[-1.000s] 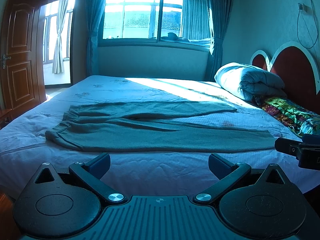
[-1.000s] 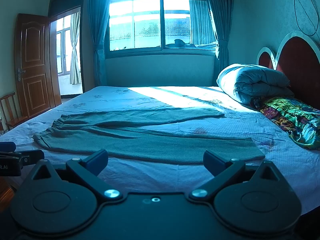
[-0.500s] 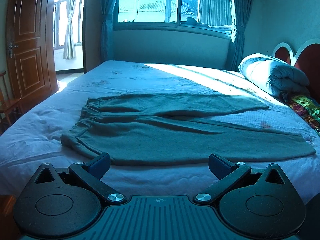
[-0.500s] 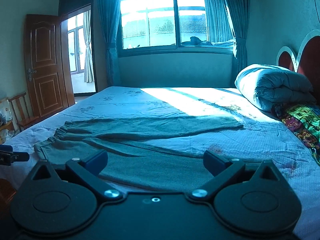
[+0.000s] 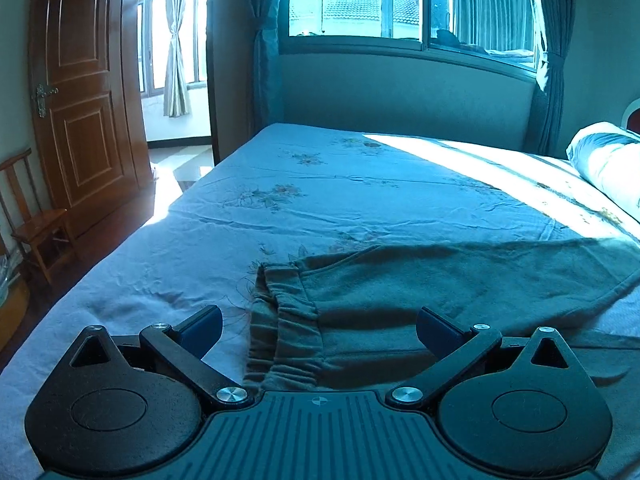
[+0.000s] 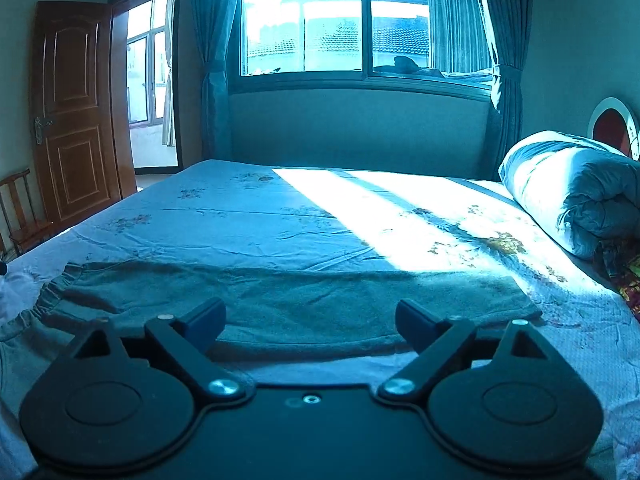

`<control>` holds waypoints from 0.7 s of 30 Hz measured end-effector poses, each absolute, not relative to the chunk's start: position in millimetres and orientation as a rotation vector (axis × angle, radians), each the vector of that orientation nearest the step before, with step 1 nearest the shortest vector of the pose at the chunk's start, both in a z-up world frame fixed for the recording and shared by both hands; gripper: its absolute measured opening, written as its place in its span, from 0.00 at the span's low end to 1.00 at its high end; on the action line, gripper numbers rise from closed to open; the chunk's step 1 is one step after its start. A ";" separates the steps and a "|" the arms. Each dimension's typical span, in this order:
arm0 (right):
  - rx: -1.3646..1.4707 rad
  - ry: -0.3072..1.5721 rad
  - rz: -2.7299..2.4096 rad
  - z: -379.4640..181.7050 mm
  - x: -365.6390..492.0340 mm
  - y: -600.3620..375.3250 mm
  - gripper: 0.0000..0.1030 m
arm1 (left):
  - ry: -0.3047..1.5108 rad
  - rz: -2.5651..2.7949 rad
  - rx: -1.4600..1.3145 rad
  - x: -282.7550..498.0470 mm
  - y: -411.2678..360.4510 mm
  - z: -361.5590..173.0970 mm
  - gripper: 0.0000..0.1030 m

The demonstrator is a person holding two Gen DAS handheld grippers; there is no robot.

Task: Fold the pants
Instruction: 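Move both tools to the waistband and close the left gripper on it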

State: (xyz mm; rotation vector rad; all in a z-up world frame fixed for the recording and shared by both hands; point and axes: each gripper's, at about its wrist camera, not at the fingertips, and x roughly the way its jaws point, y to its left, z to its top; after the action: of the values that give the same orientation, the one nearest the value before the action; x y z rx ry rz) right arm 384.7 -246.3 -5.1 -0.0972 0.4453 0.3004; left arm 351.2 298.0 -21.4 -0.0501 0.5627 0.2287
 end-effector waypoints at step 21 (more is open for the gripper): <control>-0.228 0.644 0.398 -102.8 636.2 -177.8 0.61 | 0.753 0.048 -0.181 550.3 387.2 -146.1 0.29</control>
State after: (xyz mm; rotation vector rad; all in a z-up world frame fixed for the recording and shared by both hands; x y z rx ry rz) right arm 636.2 -177.8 -102.8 -0.2280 0.6440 0.3981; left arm 550.3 387.2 -146.1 -0.1811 0.7533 0.0476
